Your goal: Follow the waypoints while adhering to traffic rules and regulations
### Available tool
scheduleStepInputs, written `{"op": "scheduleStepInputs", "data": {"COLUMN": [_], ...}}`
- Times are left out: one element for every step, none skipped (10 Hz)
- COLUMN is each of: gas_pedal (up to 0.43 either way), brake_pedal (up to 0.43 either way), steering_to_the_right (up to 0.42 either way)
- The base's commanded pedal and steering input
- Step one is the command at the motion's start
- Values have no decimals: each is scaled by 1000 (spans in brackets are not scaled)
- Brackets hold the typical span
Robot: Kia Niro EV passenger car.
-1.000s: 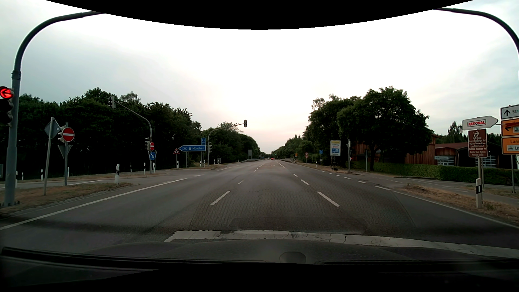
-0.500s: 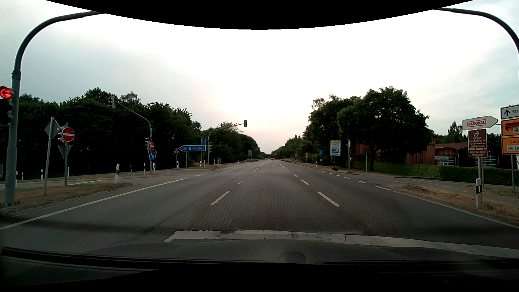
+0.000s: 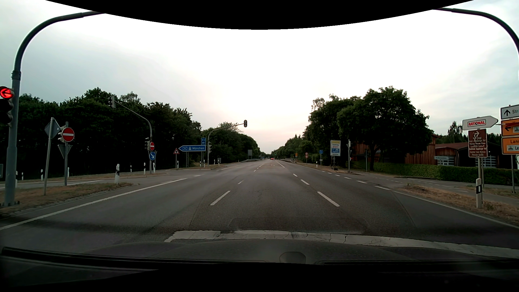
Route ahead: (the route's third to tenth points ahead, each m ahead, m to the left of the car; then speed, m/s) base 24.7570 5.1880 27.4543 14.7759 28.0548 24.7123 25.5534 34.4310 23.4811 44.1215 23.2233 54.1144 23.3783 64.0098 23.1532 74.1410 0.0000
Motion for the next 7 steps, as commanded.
{"op": "scheduleStepInputs", "data": {"gas_pedal": [0, 0, 0, 0, 0, 0, 0], "brake_pedal": [232, 232, 232, 232, 232, 232, 232], "steering_to_the_right": [-1, -1, -1, -1, -1, -1, -1]}}
